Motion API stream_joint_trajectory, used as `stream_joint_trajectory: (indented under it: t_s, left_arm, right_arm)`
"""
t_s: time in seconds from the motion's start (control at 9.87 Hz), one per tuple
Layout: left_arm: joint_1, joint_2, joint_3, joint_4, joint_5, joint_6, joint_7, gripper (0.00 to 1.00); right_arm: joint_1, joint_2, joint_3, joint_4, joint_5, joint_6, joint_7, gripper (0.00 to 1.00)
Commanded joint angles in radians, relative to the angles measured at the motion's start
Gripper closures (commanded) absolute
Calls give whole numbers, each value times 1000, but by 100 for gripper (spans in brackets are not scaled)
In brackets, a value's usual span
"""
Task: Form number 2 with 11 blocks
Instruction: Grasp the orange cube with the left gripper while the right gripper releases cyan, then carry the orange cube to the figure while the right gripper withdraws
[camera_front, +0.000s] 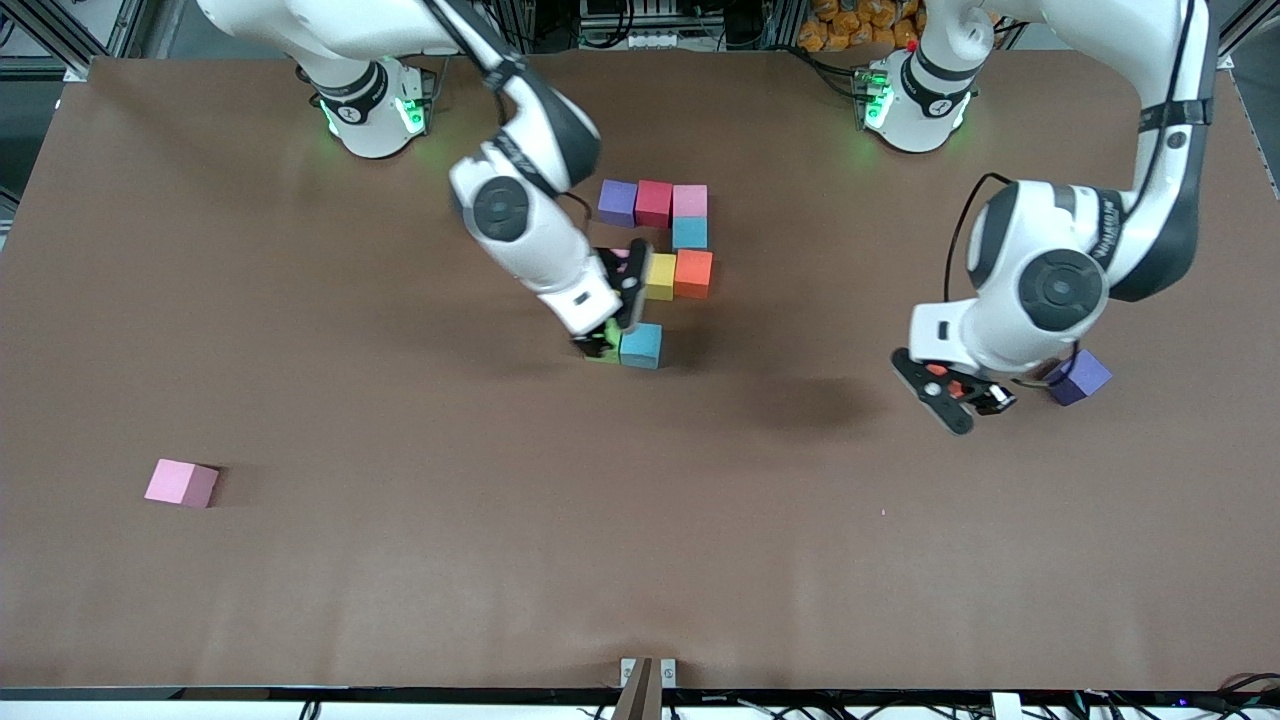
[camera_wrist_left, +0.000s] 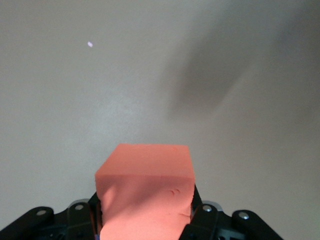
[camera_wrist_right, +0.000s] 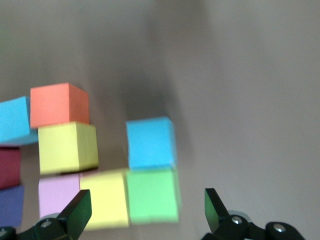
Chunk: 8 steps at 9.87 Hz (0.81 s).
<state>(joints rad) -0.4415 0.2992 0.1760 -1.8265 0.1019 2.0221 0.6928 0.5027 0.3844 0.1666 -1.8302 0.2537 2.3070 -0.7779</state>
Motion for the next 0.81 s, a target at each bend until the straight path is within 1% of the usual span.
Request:
stream_joint_trajectory:
  t_s: [0.0,0.1,0.2,0.3,0.41,0.51,0.61,0.71]
  left_arm:
    - [-6,-19,-93,-22,39,7,5,100]
    - [-14,-6,-110,-22,39,29,-1,100]
    - [-29,14,-142,-23,38,56,-3,100]
    - [-51,29,-174,-26,39,88,-36,100]
    - [-69,37,-190,-40,67,136,-80,100]
    - [-72,44,-220,-74,123,227,-87,100]
    - [-74,46,-236,-118,148,316,-88,100]
    - [-86,47,-237,-155,171,383,-84,100]
  right_arm:
    - [-99,-102,-41,-20,12,-113,52,0]
    - [-151,-143,-70,-20,12,-151,52,0]
    - [-188,-182,-114,-21,12,-196,69,0]
    - [-188,-220,-190,-20,4,-251,115,0]
    - [-199,-251,-247,-21,-2,-295,144,0]
    - [-248,-272,-274,-21,-13,-328,149,0]
    - [-306,-283,-280,-21,-14,-363,161,0]
    - [-341,-298,-298,-21,-19,-389,190,0]
